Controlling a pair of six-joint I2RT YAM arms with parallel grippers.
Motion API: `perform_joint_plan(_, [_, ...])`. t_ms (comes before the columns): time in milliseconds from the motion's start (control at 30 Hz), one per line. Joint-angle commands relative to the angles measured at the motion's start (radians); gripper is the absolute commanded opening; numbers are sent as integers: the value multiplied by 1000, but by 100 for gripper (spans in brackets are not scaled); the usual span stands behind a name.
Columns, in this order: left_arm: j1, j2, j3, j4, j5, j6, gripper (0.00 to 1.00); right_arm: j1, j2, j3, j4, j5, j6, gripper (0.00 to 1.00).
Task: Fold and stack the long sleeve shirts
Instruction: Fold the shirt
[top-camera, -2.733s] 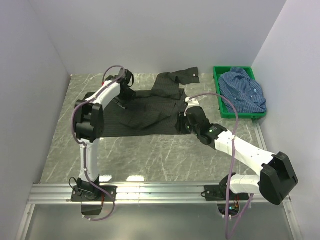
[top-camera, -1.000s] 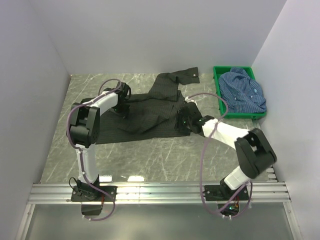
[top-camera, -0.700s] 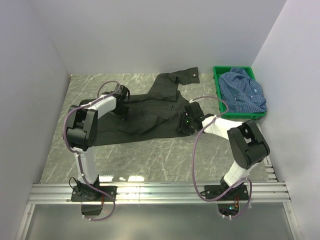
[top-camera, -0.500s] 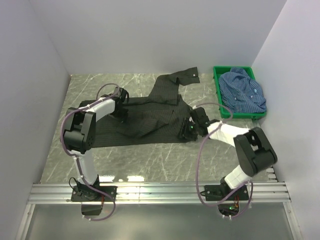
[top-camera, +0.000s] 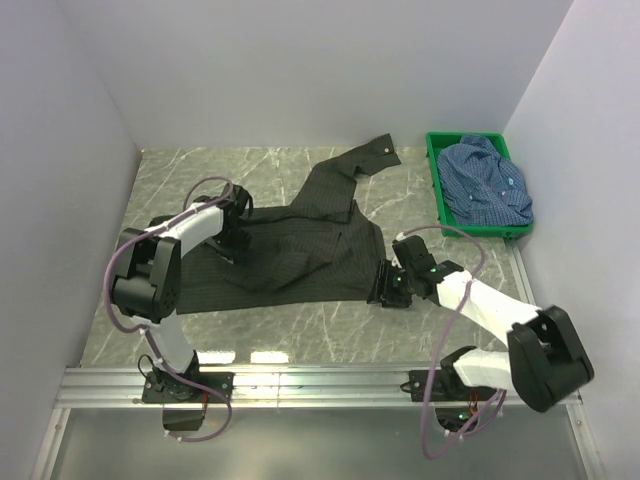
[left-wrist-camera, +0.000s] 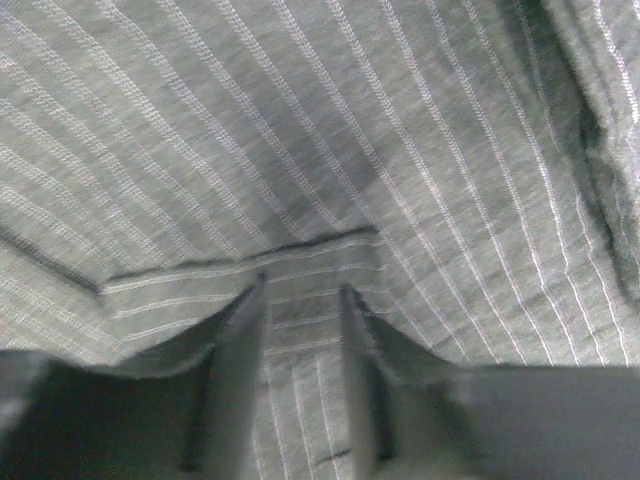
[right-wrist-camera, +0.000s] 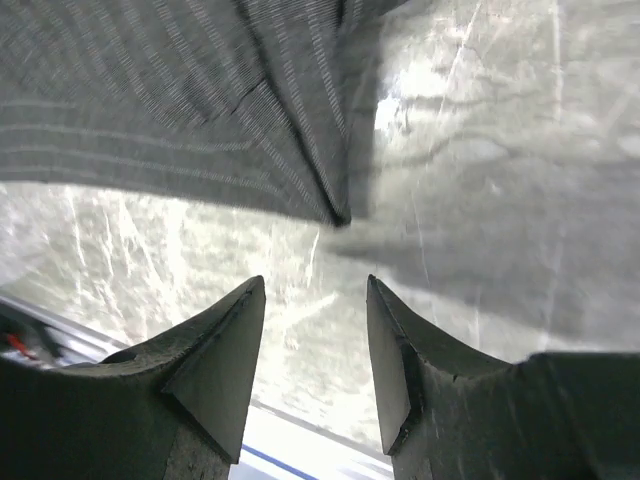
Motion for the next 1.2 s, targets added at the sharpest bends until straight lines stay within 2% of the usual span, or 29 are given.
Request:
perform_joint_plan(0, [-29, -69, 53, -109, -49, -36, 51, 48, -97, 68, -65, 119, -65, 53])
perform_joint_plan(67, [-40, -69, 91, -138, -59, -62, 60, 88, -113, 100, -77, 194, -90, 54])
perform_joint_plan(100, [-46, -65, 99, -144, -65, -72, 68, 101, -125, 109, -83, 218, -96, 54])
perform_joint_plan(333, [-48, 35, 189, -202, -69, -156, 67, 211, -159, 134, -53, 338, -102, 54])
perform_joint_plan(600, [-48, 184, 329, -276, -76, -191, 60, 233, -170, 115, -21, 351, -100, 54])
perform_joint_plan(733, [-48, 213, 323, -282, -65, -201, 56, 233, -162, 111, -11, 347, -103, 54])
perform_joint_plan(1167, [-45, 233, 281, -268, -56, -185, 33, 234, -128, 106, 13, 343, -93, 54])
